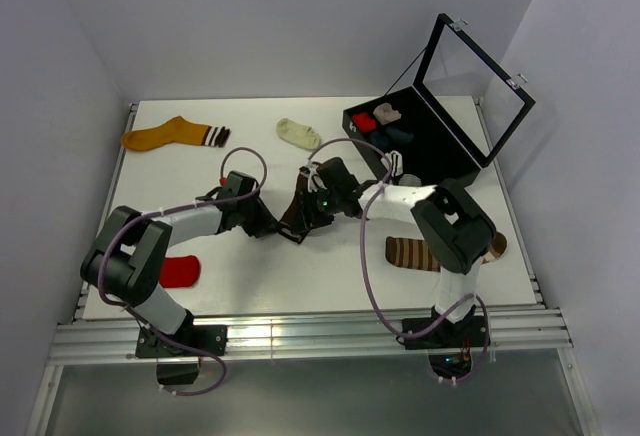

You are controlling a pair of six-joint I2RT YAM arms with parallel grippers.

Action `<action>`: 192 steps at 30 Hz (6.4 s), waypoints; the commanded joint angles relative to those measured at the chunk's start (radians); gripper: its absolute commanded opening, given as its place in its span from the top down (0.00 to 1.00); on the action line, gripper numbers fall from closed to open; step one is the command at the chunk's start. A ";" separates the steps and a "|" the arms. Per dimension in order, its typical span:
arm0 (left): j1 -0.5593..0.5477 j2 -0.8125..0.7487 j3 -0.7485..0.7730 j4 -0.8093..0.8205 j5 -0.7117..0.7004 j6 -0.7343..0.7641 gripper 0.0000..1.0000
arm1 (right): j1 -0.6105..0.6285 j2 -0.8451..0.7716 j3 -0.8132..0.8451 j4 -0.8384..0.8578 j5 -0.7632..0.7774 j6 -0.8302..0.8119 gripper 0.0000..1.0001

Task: Roll the socks
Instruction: Roll the sock at the center of the board.

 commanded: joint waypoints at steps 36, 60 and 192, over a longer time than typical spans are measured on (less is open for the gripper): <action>0.026 0.093 0.174 -0.244 -0.061 0.199 0.68 | 0.338 0.029 -0.089 0.107 0.697 -0.423 0.87; 0.080 -0.259 -0.091 -0.134 -0.021 0.050 0.31 | 0.033 0.168 0.078 0.082 -0.276 0.111 1.00; -0.004 0.120 0.173 -0.280 -0.074 0.186 0.72 | 0.315 -0.182 -0.048 0.046 0.595 -0.441 0.49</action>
